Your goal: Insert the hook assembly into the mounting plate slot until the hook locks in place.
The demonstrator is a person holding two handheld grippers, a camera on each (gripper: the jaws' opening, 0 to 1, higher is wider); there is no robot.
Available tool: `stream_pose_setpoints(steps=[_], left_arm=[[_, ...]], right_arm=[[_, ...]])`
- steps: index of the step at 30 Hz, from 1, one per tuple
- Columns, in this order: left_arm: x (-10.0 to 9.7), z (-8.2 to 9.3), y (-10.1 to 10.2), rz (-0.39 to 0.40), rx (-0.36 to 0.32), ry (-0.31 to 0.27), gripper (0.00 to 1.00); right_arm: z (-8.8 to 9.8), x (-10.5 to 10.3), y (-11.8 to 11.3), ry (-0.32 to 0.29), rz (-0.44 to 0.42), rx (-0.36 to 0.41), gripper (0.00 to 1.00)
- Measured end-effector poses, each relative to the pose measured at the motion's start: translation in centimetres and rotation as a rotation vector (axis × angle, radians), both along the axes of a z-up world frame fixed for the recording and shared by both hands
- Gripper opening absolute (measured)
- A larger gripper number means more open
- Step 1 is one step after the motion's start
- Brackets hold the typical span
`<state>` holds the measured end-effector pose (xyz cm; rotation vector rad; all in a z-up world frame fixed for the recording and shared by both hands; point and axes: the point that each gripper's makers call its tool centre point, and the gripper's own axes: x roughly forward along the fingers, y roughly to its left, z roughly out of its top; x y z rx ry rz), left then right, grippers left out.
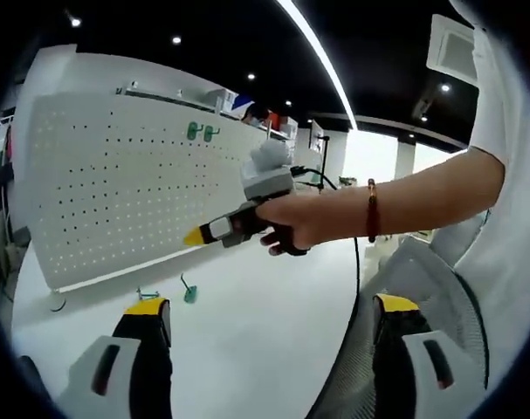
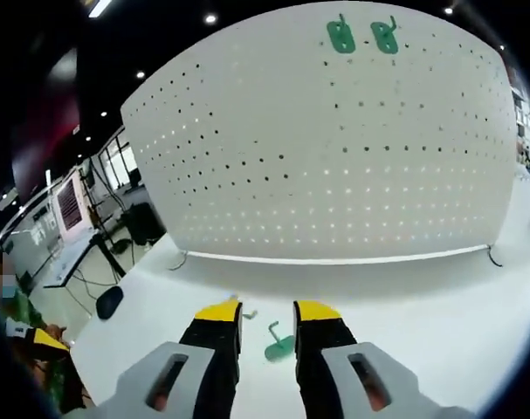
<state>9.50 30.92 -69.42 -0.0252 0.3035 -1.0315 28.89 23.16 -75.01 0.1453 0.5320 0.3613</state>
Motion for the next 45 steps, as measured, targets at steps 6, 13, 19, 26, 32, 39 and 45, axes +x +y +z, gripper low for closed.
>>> stream_pose_setpoints(steps=[6,13,19,26,32,39,45], left_arm=[[0.3,0.2,0.3,0.018,0.025,-0.040,1.00],[0.9,0.3,0.9,0.052,0.041,-0.064,1.00],[1.3,0.5,1.4,0.075,0.031,-0.070,1.00],[1.4,0.1,2.2,0.099,0.033,-0.061,1.00],[1.3,-0.3,3.0,0.121,0.029,-0.043,1.00],[1.2,-0.6,3.7,0.137,0.036,-0.032,0.99],[1.2,-0.8,4.1,0.153,0.036,-0.020,0.99]], right_arm=[[-1.3,0.3,0.2,0.043,0.004,-0.017,0.25],[-3.2,1.1,0.0,0.106,0.000,-0.038,0.26],[-4.6,1.3,-0.1,0.149,-0.011,-0.033,0.26],[-5.6,1.8,0.3,0.179,-0.004,-0.063,0.24],[-6.8,2.0,0.7,0.205,0.010,-0.103,0.23],[-7.5,2.1,1.2,0.230,0.021,-0.115,0.20],[-7.6,2.4,1.7,0.232,0.026,-0.109,0.15]])
